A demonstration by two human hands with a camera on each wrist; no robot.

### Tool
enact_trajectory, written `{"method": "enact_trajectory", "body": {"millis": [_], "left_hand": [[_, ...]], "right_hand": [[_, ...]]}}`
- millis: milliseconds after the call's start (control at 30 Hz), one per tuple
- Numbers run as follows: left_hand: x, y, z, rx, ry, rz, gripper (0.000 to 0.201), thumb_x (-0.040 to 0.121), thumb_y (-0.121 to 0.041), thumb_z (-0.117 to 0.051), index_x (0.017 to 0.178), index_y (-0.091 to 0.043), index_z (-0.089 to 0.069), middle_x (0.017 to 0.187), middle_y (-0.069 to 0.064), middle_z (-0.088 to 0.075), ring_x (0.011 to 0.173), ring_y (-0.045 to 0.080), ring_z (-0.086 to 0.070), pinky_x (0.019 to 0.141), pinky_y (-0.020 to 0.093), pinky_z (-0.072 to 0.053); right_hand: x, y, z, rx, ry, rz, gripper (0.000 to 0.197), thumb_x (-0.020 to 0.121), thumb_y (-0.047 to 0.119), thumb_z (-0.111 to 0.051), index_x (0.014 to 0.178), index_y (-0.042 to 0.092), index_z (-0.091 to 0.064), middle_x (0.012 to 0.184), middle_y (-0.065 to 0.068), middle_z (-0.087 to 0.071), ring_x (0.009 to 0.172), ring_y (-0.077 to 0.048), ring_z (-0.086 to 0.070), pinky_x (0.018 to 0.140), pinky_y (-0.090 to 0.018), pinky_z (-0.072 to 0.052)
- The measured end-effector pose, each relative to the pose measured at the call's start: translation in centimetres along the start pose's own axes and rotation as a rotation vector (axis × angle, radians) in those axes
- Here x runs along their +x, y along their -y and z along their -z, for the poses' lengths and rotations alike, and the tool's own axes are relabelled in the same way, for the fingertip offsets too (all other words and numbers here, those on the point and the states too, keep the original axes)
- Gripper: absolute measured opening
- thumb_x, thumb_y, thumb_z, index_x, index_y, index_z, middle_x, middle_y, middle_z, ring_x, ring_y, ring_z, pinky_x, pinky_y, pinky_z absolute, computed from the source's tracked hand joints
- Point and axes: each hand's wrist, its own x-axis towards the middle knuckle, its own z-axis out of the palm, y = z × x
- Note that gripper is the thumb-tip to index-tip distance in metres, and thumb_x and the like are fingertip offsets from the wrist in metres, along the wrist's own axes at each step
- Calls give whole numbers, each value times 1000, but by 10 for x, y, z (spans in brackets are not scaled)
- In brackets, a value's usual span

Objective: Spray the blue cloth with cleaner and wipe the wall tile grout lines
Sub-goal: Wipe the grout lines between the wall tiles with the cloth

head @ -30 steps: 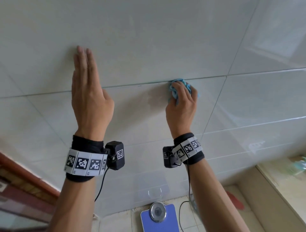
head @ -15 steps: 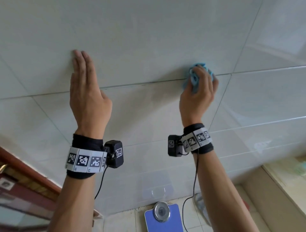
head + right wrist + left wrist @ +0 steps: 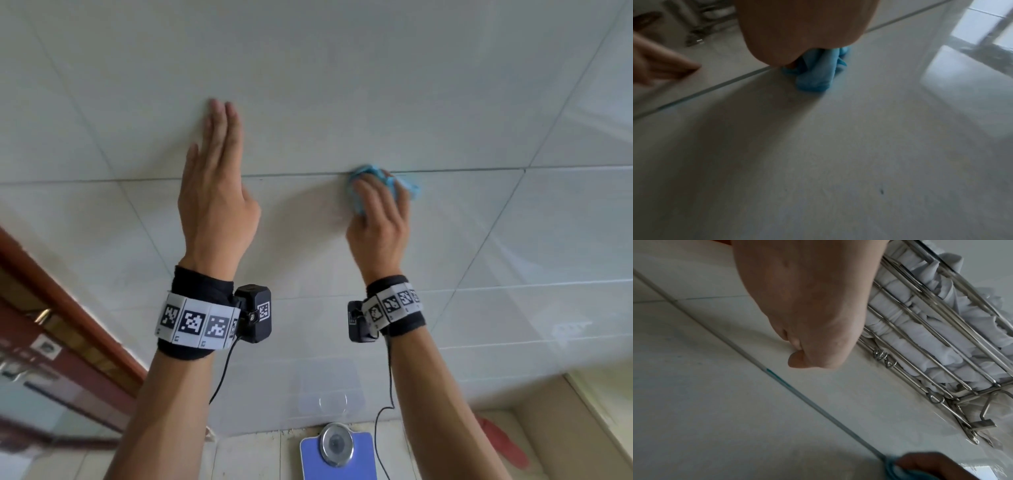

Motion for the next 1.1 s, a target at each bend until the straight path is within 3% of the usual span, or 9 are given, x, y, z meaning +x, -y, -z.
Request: {"method": "enact_trajectory", "body": {"millis": [200, 333, 400, 500, 600, 667, 767, 933, 1100], "left_hand": [[-5, 10, 11, 5, 73, -46, 89, 88, 15, -41, 167, -17, -13, 175, 0, -6, 160, 12, -8, 129, 31, -11], [-4, 12, 14, 3, 88, -59, 87, 88, 13, -40, 166, -16, -15, 175, 0, -7, 160, 12, -10, 129, 33, -14], [-4, 10, 14, -6, 84, -54, 85, 88, 11, -38, 166, -14, -17, 175, 2, -9, 160, 14, -12, 130, 34, -15], [-5, 3, 12, -12, 70, -34, 82, 89, 9, -38, 165, -11, -19, 174, 5, -10, 160, 18, -14, 129, 39, -18], [-7, -5, 5, -32, 61, -54, 82, 88, 9, -38, 165, -10, -20, 174, 6, -12, 160, 18, -14, 129, 40, -20], [-8, -9, 1, -41, 68, -72, 83, 87, 11, -38, 165, -11, -19, 174, 5, -12, 160, 19, -14, 129, 40, -20], [-7, -12, -1, -41, 71, -67, 83, 87, 11, -38, 165, -11, -20, 174, 6, -12, 160, 20, -15, 129, 41, -21], [-5, -13, -1, -32, 79, -64, 83, 88, 11, -38, 165, -11, -19, 174, 6, -11, 160, 20, -14, 129, 38, -18], [-7, -13, 1, -50, 85, -59, 83, 88, 12, -38, 165, -12, -19, 174, 4, -11, 160, 18, -14, 129, 39, -18]], "right_hand": [[0, 20, -18, 57, -316, -480, 41, 73, -18, -54, 101, 4, -75, 106, -5, -75, 99, -38, -64, 95, -42, -52], [-15, 54, -23, 154, 18, -194, 46, 76, -22, -56, 108, 4, -77, 118, -5, -75, 111, -36, -64, 105, -39, -49], [-13, 47, -13, 172, 69, -128, 39, 80, -21, -64, 109, 3, -77, 120, -7, -75, 115, -34, -64, 106, -42, -49], [8, 14, 12, 85, -181, -277, 33, 78, -19, -66, 104, -1, -75, 112, -10, -76, 106, -28, -66, 99, -48, -50], [33, -37, 38, -15, -404, -450, 17, 88, -2, -72, 104, 4, -74, 104, -1, -74, 97, -28, -62, 87, -26, -48], [41, -57, 44, -19, -445, -557, 15, 92, 8, -72, 106, 7, -74, 103, 2, -73, 97, -26, -61, 85, -21, -47], [34, -54, 34, -29, -422, -604, 17, 89, 4, -69, 106, 5, -73, 102, -4, -72, 97, -25, -60, 85, -12, -42], [8, 0, 6, 20, -177, -433, 42, 73, -17, -60, 107, 4, -75, 108, -7, -73, 104, -34, -59, 93, -41, -52], [7, 0, 19, 29, 12, -344, 42, 77, -14, -62, 111, 7, -74, 115, 0, -73, 112, -32, -57, 93, -41, -53]]}}
